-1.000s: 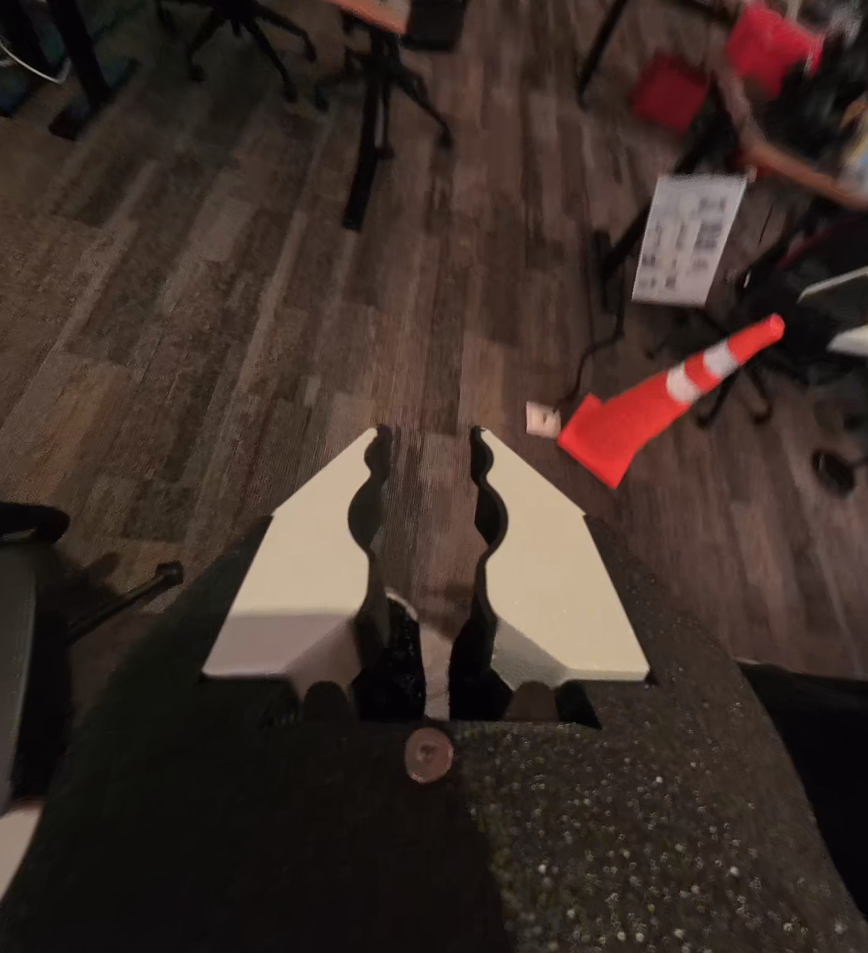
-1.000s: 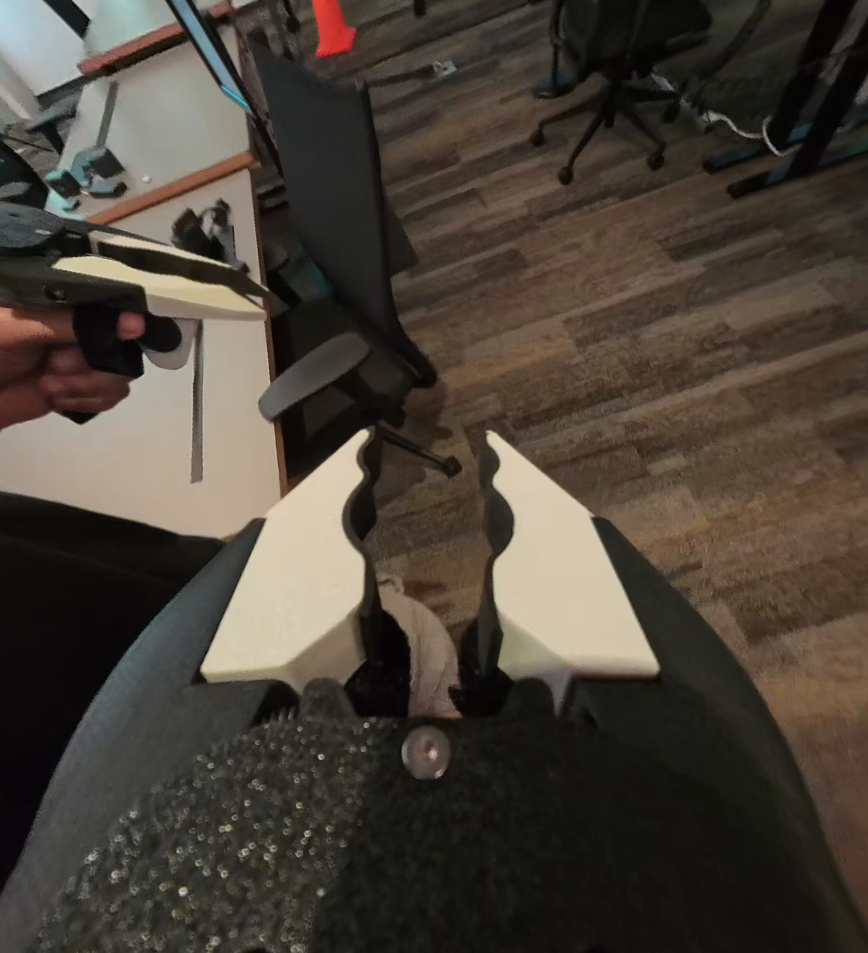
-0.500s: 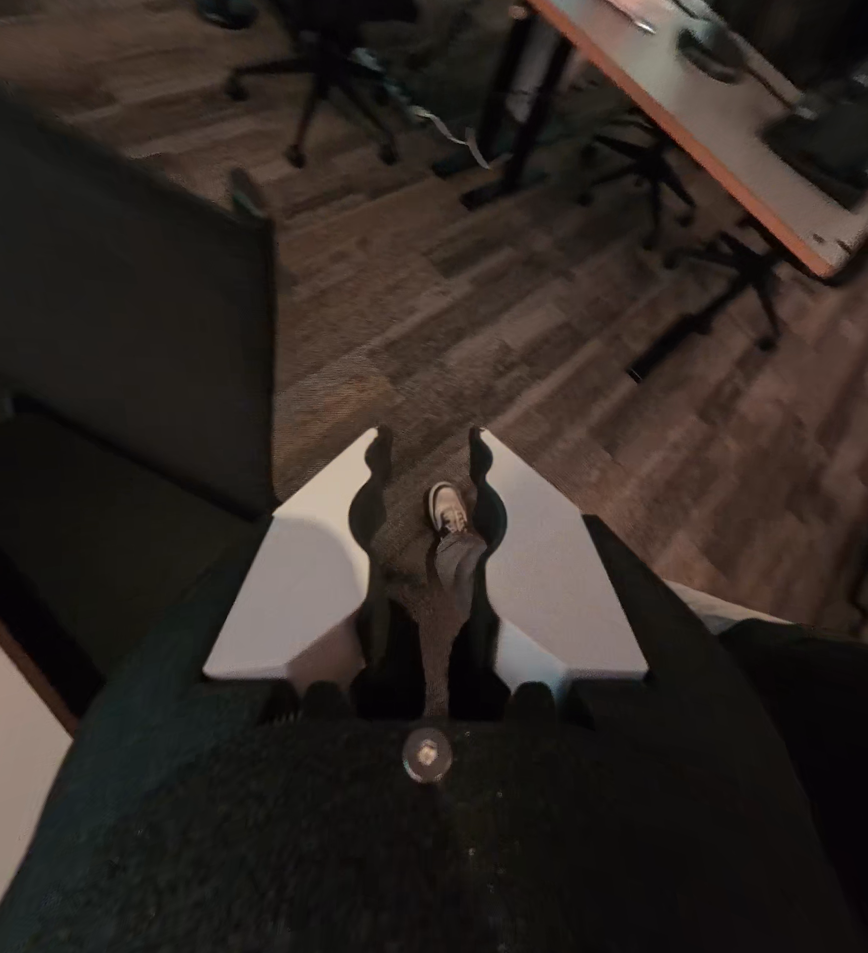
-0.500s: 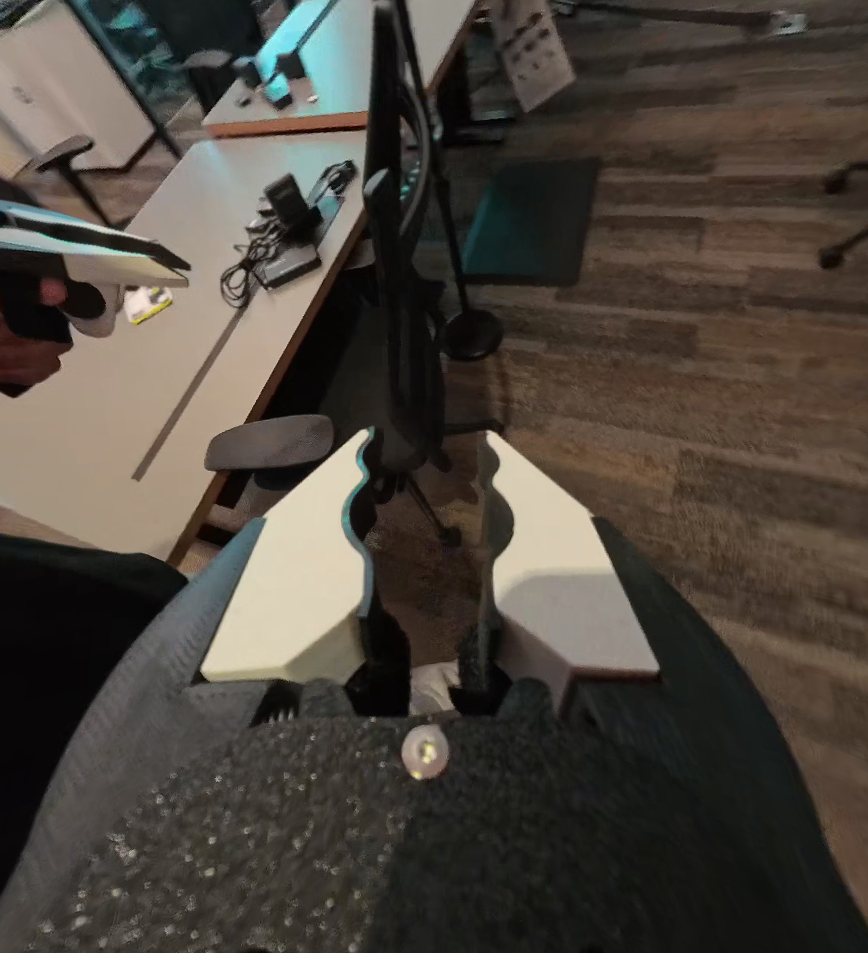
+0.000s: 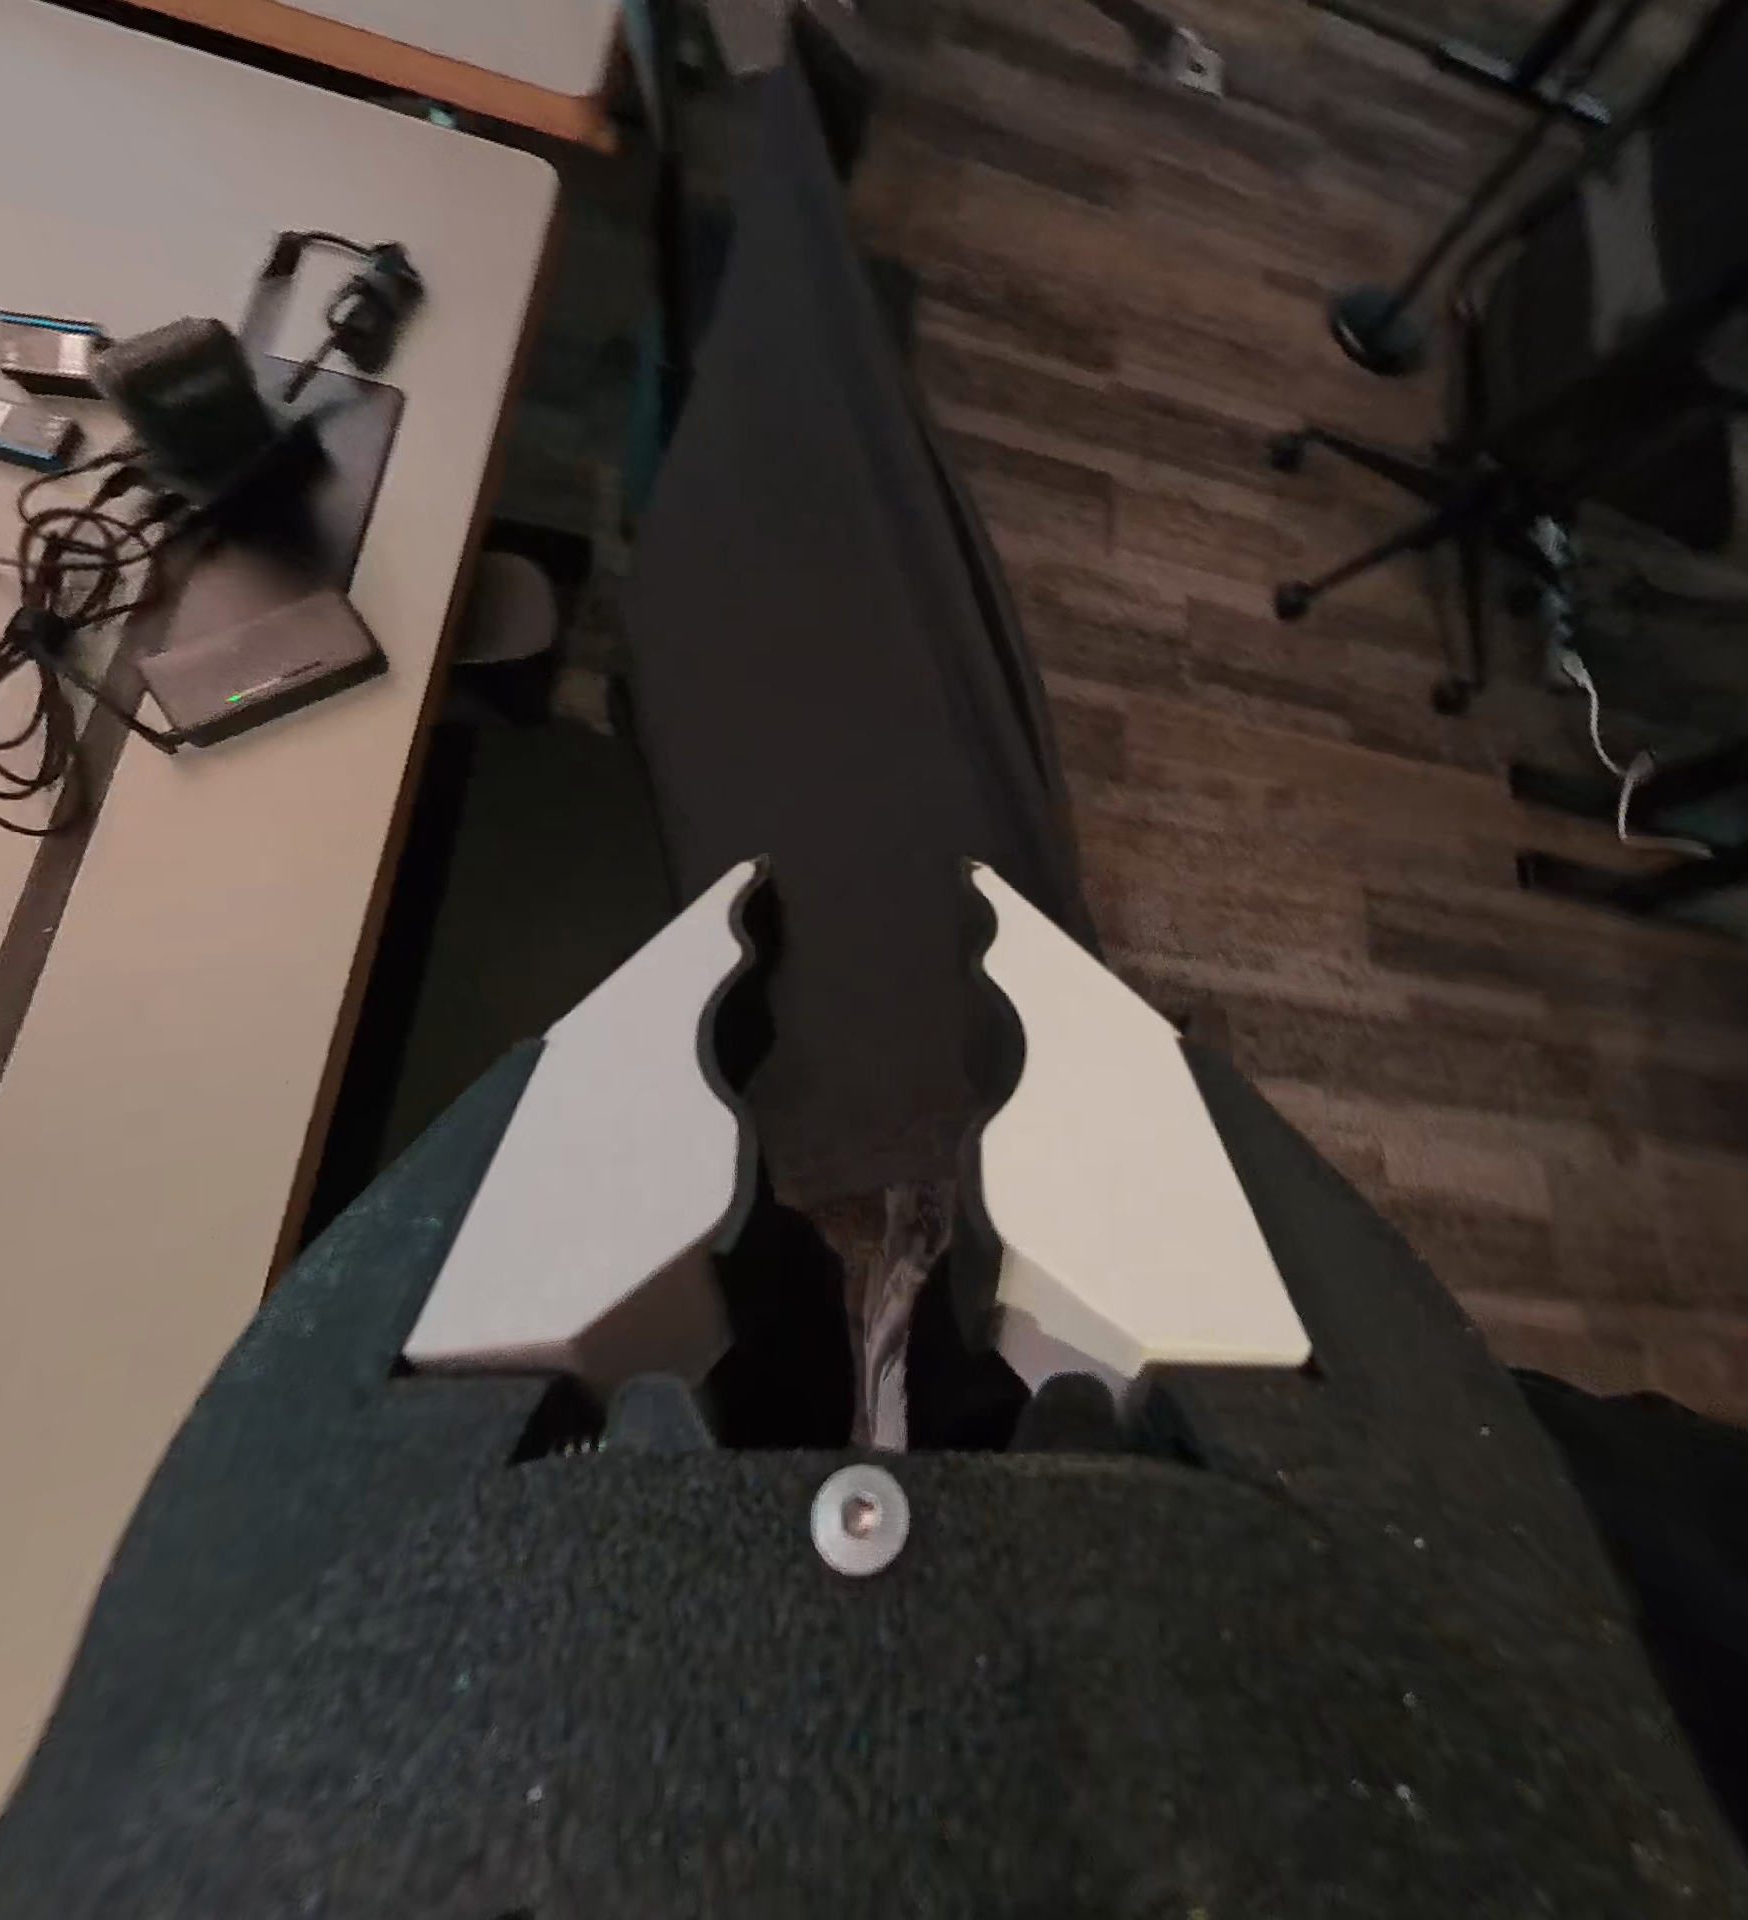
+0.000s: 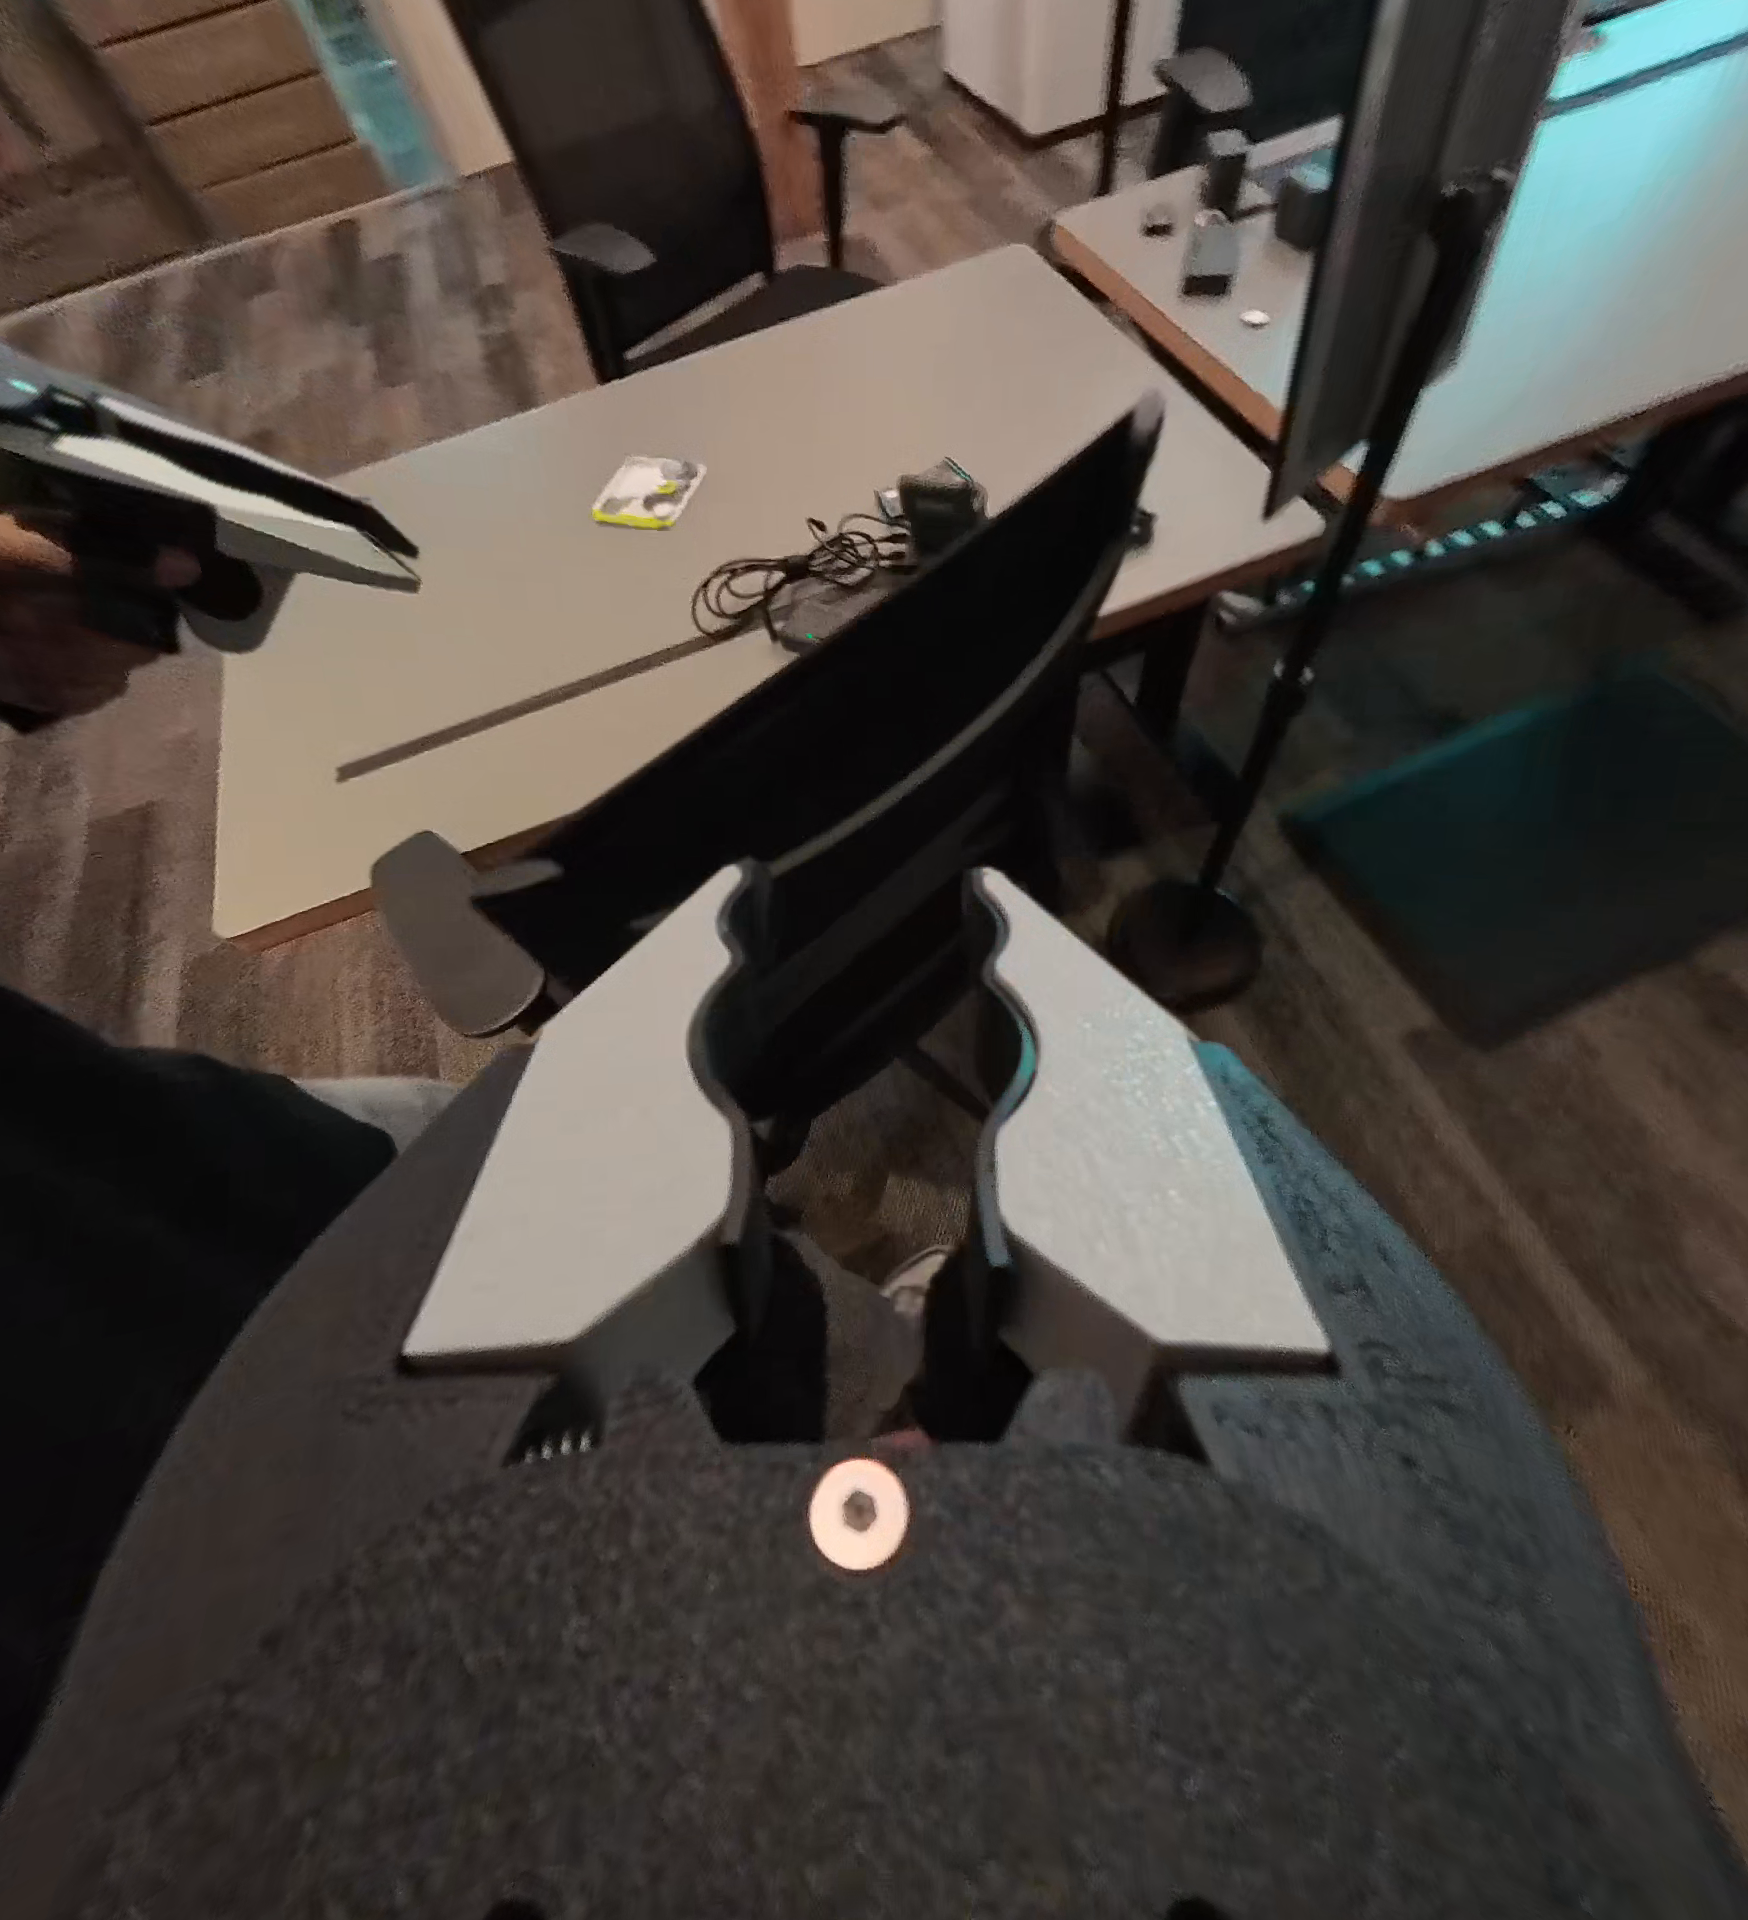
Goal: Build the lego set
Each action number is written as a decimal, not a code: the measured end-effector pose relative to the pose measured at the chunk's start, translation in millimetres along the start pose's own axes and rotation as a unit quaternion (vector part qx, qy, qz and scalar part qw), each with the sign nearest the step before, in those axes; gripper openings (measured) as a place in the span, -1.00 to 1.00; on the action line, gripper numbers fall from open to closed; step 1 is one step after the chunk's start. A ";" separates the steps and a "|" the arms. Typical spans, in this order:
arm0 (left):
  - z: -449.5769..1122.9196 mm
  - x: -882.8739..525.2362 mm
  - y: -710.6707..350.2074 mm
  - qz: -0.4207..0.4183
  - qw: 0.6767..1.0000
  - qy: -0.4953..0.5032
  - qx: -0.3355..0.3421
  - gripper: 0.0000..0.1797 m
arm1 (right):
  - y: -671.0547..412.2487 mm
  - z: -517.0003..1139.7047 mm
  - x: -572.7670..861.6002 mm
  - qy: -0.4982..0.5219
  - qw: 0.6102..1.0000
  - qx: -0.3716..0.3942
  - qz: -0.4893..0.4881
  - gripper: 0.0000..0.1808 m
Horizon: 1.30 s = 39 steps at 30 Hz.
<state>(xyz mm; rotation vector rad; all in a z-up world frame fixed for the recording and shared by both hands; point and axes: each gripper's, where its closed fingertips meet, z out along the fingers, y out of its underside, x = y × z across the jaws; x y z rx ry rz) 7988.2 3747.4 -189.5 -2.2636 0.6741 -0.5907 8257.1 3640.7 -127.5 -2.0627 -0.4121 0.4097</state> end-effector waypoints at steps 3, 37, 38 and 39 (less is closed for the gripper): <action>33.9 -20.0 -20.3 -0.036 0.999 -0.033 0.021 -0.66 | -25.1 47.0 40.8 -0.045 0.999 -0.003 -0.021 -0.59; 249.9 -343.7 -117.7 -0.121 0.949 -0.273 -0.099 -0.41 | -142.8 795.3 104.0 -0.288 0.945 -0.090 -0.125 -0.52; 270.9 -369.4 -120.3 -0.095 0.958 -0.246 -0.109 -0.41 | -138.1 802.4 109.5 -0.285 0.947 -0.089 -0.119 -0.51; 292.2 -395.5 -120.6 -0.078 0.965 -0.221 -0.120 -0.41 | -134.2 808.5 114.2 -0.285 0.948 -0.087 -0.114 -0.51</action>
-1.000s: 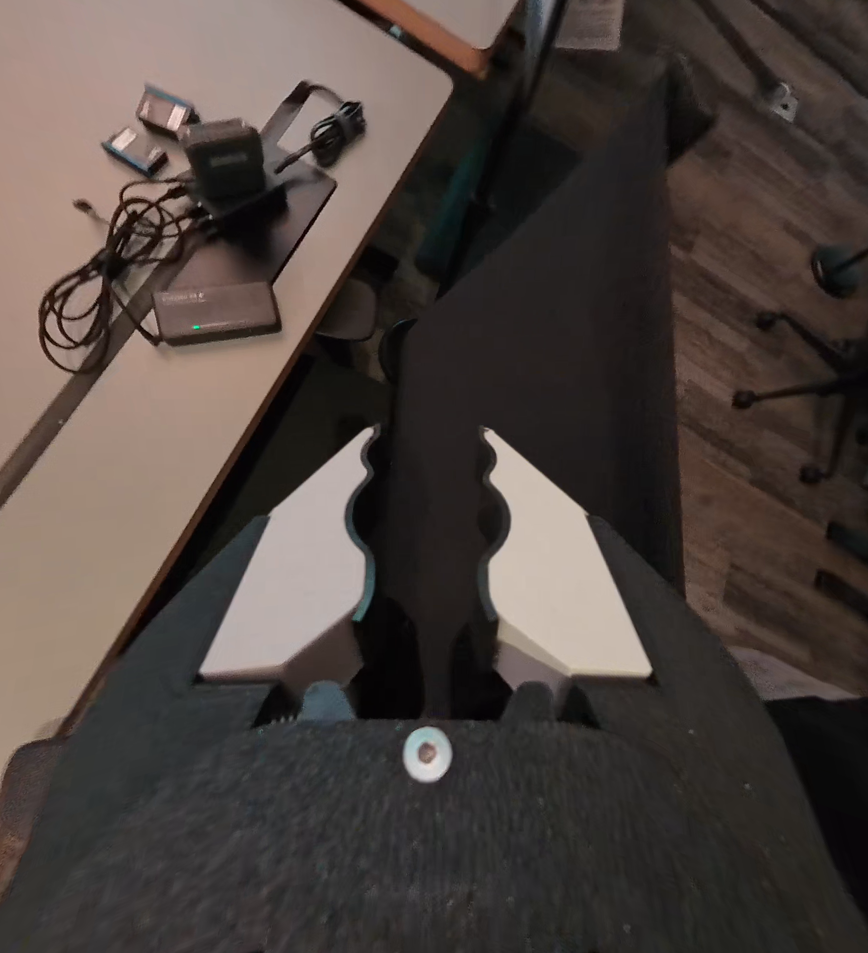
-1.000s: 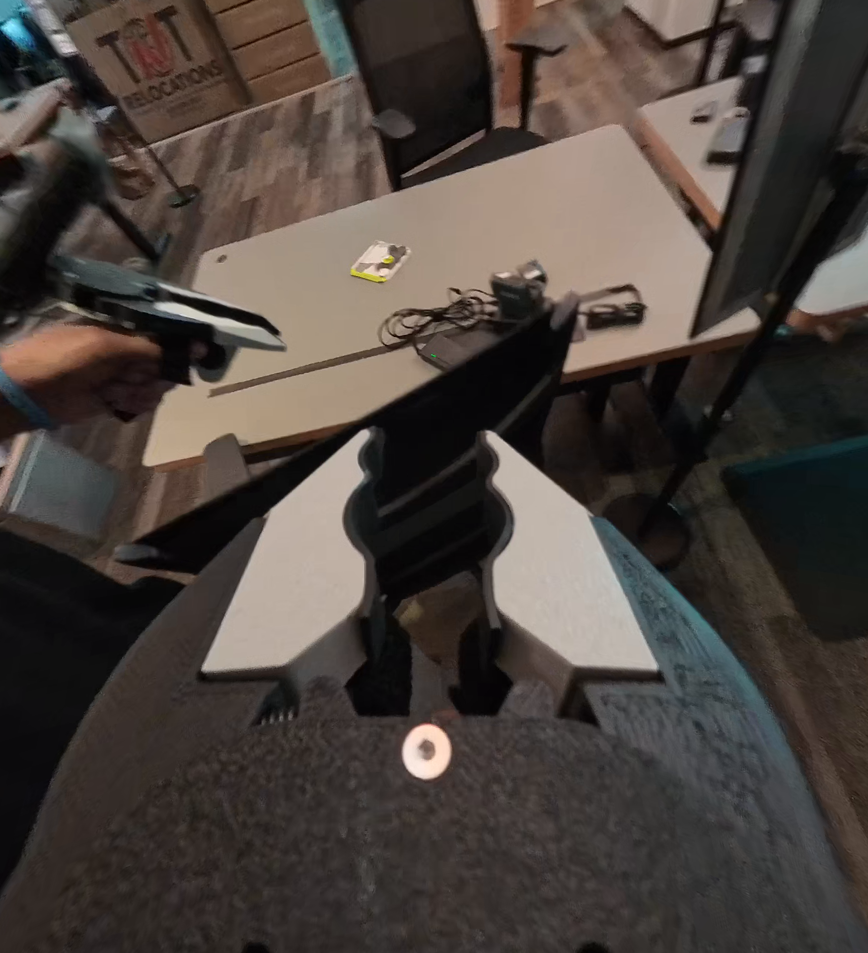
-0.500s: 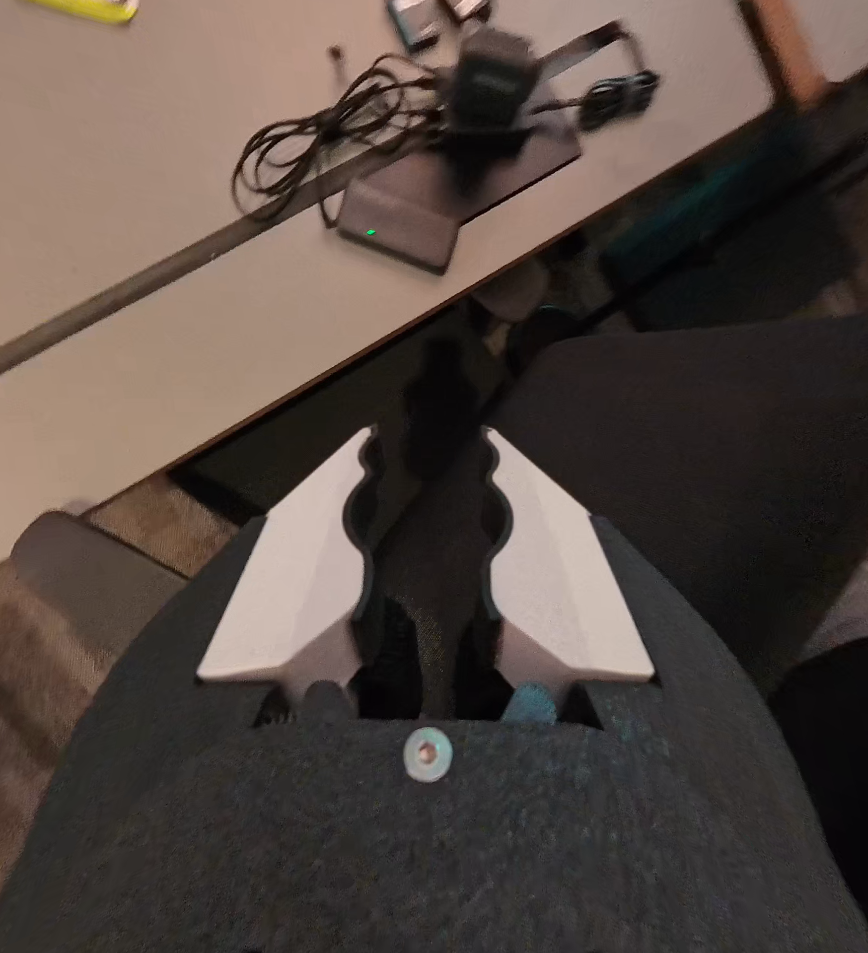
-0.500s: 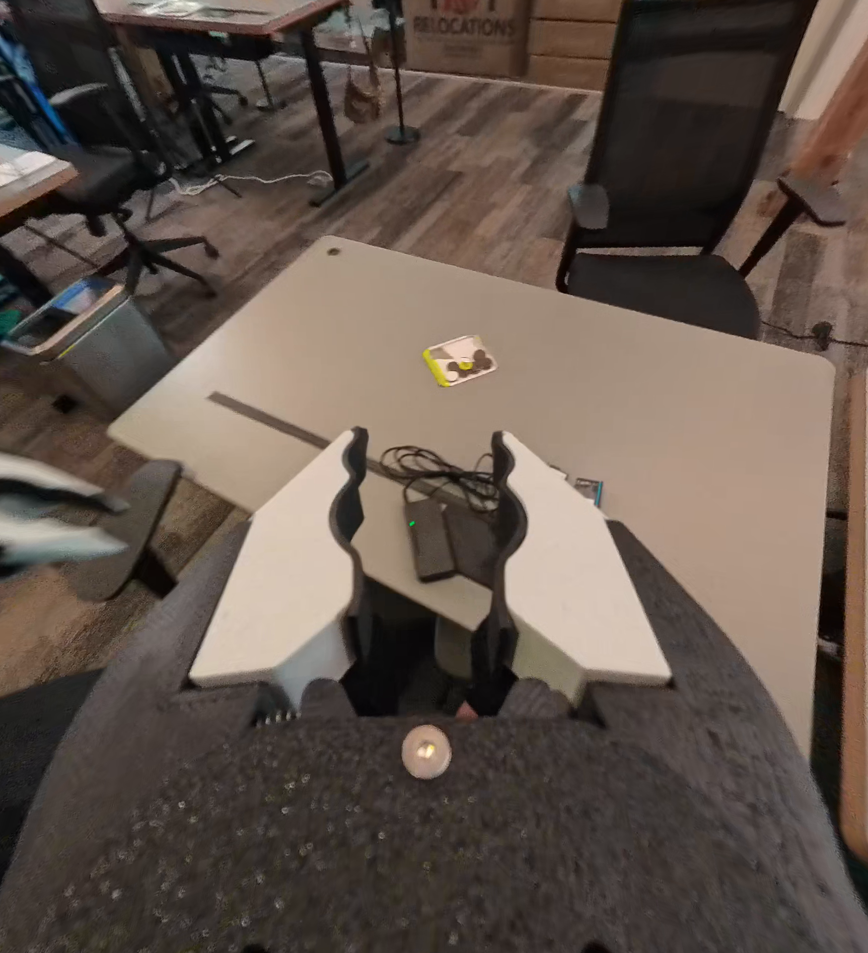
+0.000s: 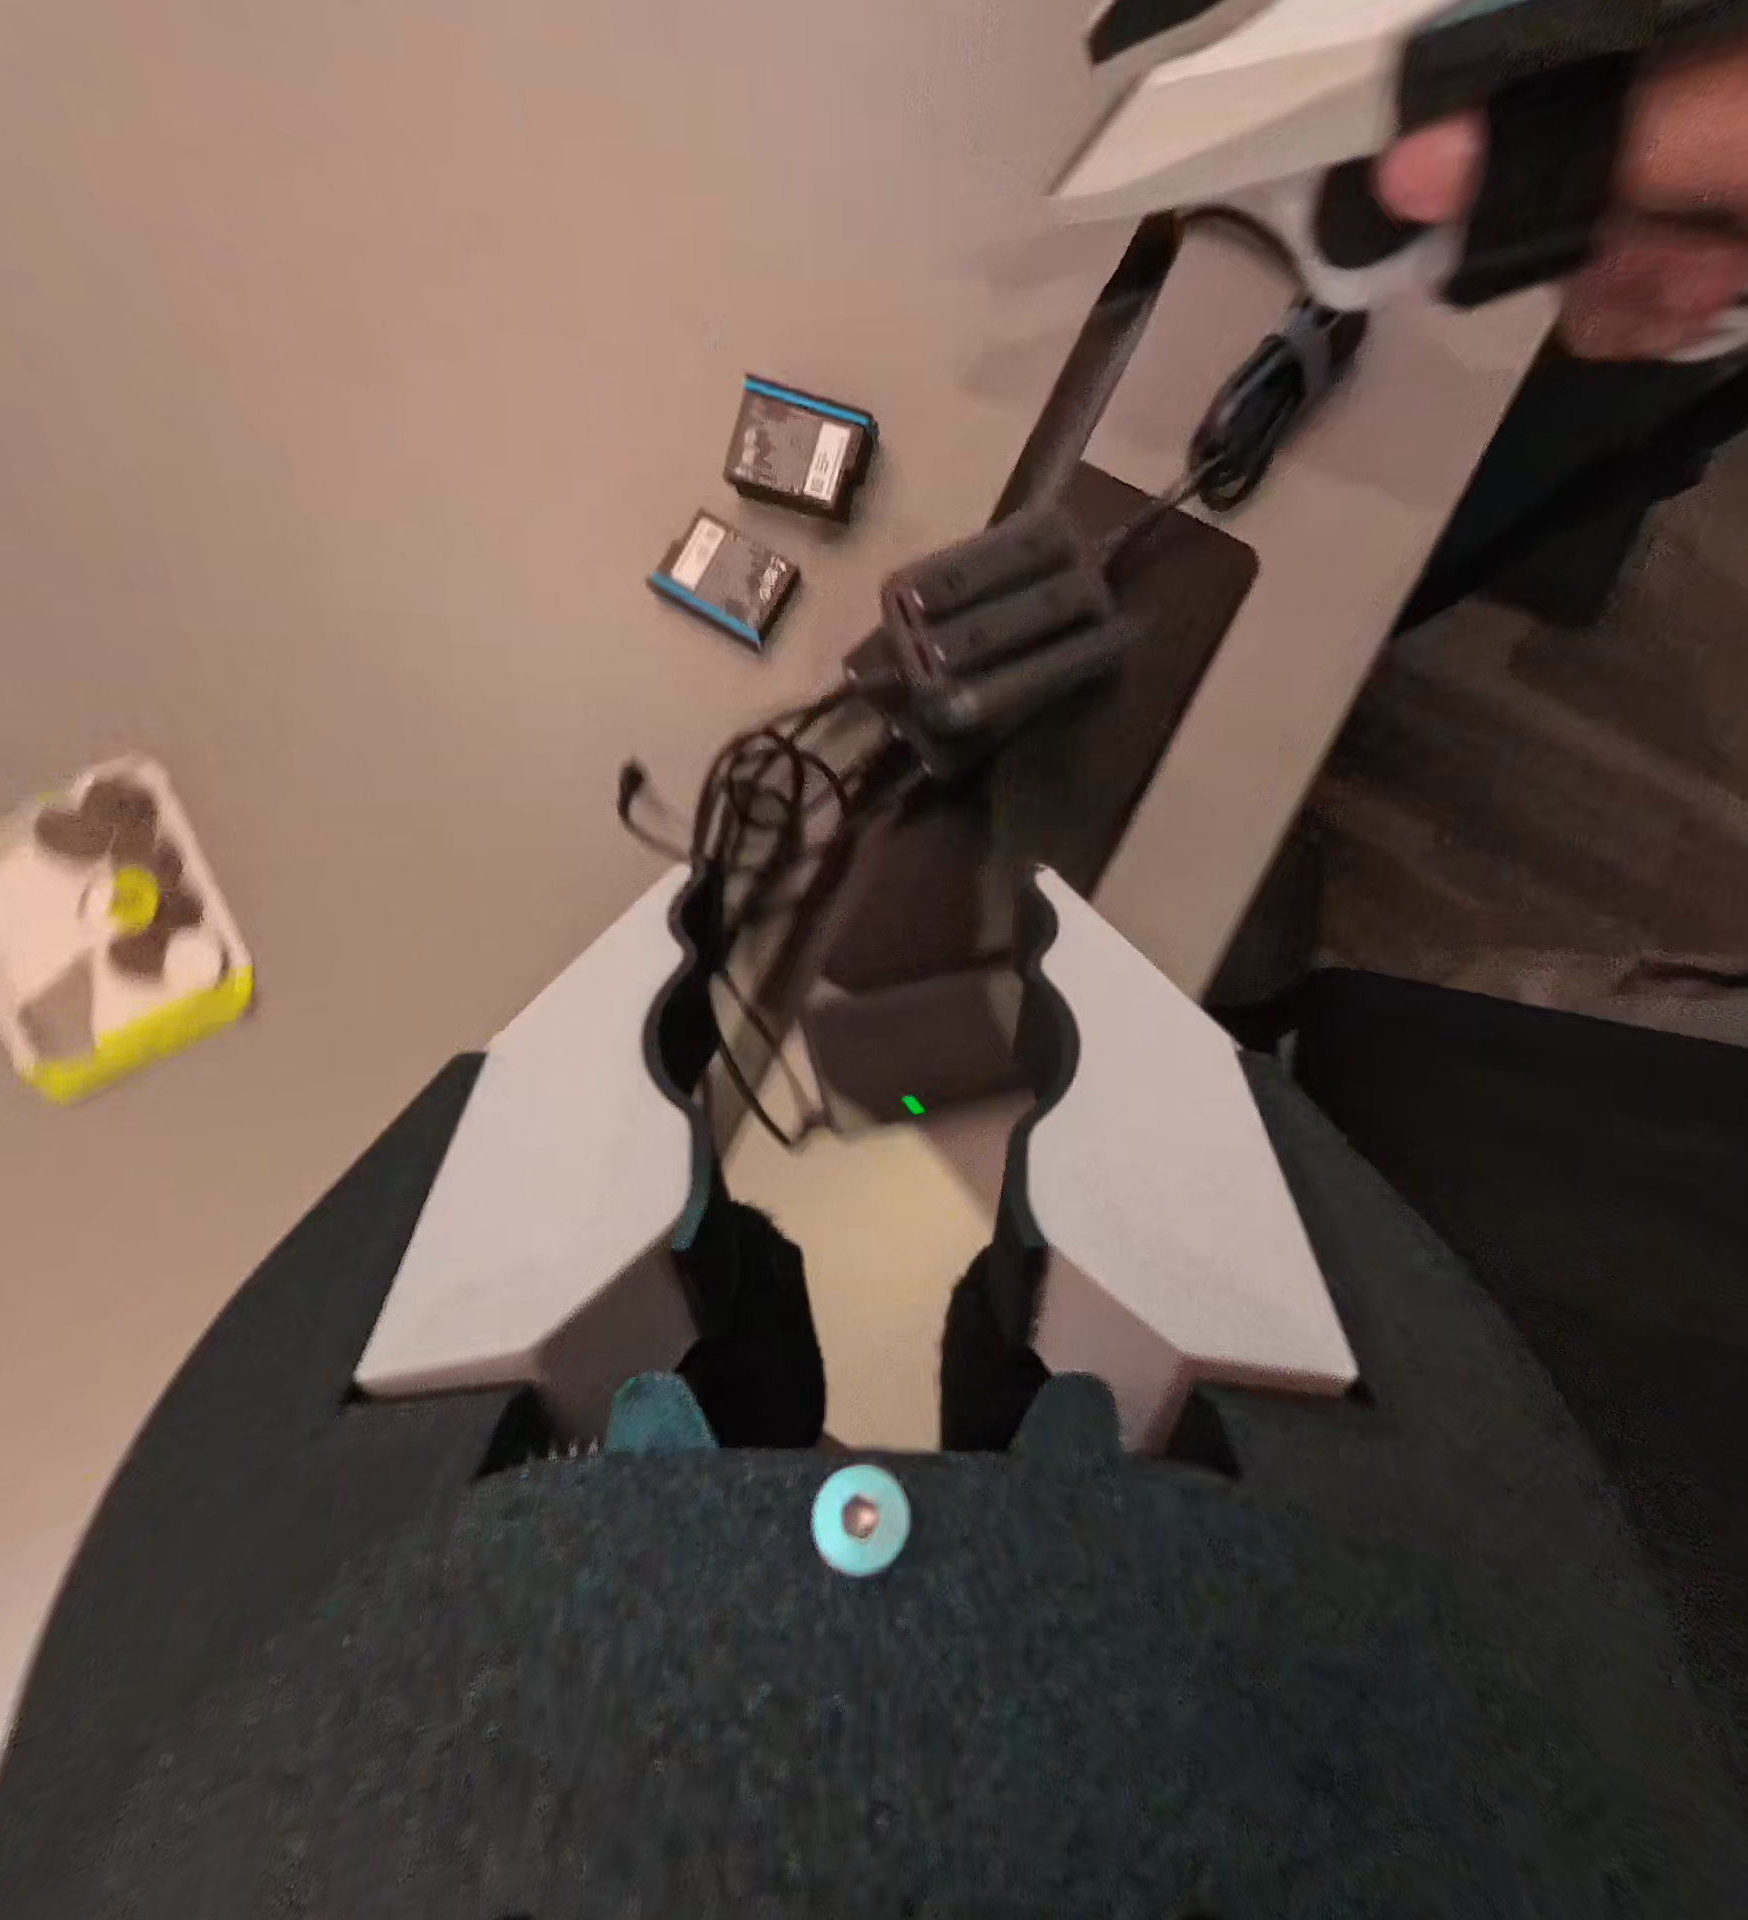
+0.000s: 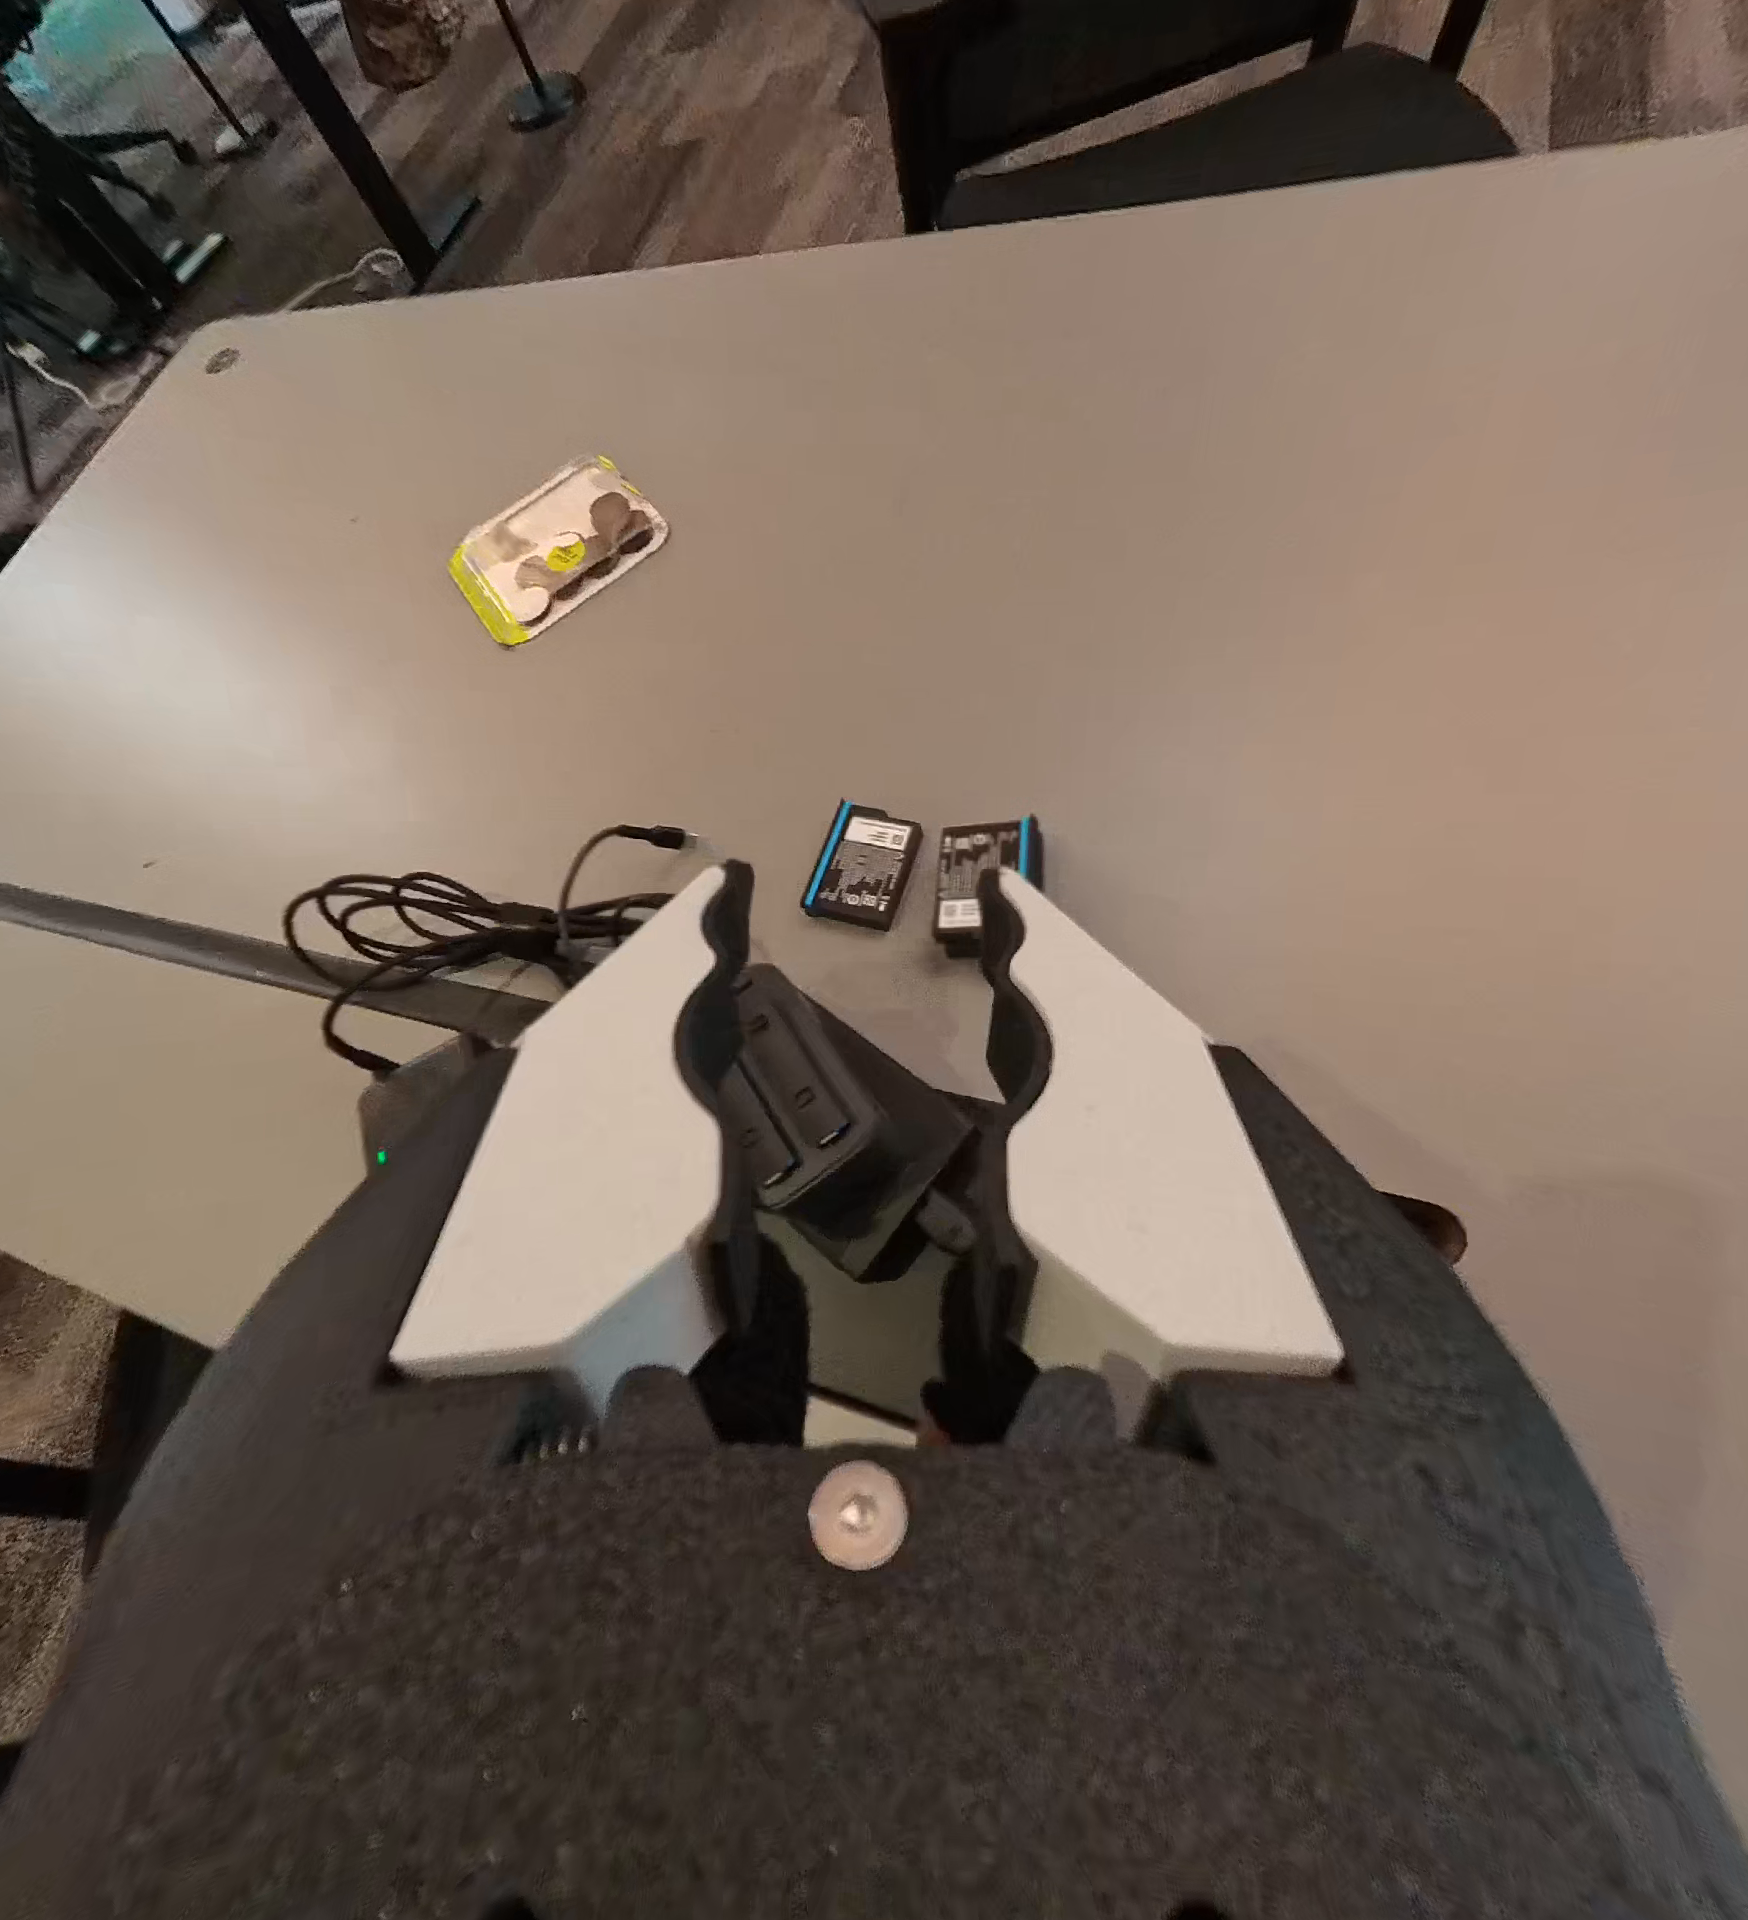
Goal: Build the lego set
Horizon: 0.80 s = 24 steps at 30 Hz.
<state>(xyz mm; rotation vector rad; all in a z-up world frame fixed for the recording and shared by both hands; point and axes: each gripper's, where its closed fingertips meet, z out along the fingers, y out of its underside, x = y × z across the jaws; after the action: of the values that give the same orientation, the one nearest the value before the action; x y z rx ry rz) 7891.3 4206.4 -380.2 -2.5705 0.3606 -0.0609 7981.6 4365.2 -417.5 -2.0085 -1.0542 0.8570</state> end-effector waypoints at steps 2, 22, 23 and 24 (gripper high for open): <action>58.8 -26.9 -16.0 0.033 0.999 0.035 -0.022 -0.37 | 9.6 5.4 10.8 -0.001 1.000 -0.001 0.007 -0.51; 260.4 -52.9 -9.8 0.210 0.959 0.126 -0.141 -0.45 | 63.3 3.3 22.2 -0.057 0.996 -0.002 0.073 -0.51; 261.1 -53.2 -6.9 0.212 0.959 0.125 -0.141 -0.44 | 64.8 4.5 20.2 -0.064 0.995 -0.002 0.080 -0.51; 262.0 -53.5 -5.9 0.219 0.959 0.121 -0.135 -0.43 | 66.6 5.7 19.0 -0.070 0.994 -0.003 0.088 -0.51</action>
<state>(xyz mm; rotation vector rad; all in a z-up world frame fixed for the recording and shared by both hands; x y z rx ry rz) 7871.4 4358.4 -599.3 -2.6869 1.0900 -0.1763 8012.2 4355.0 -479.0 -2.0946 -0.9670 1.1008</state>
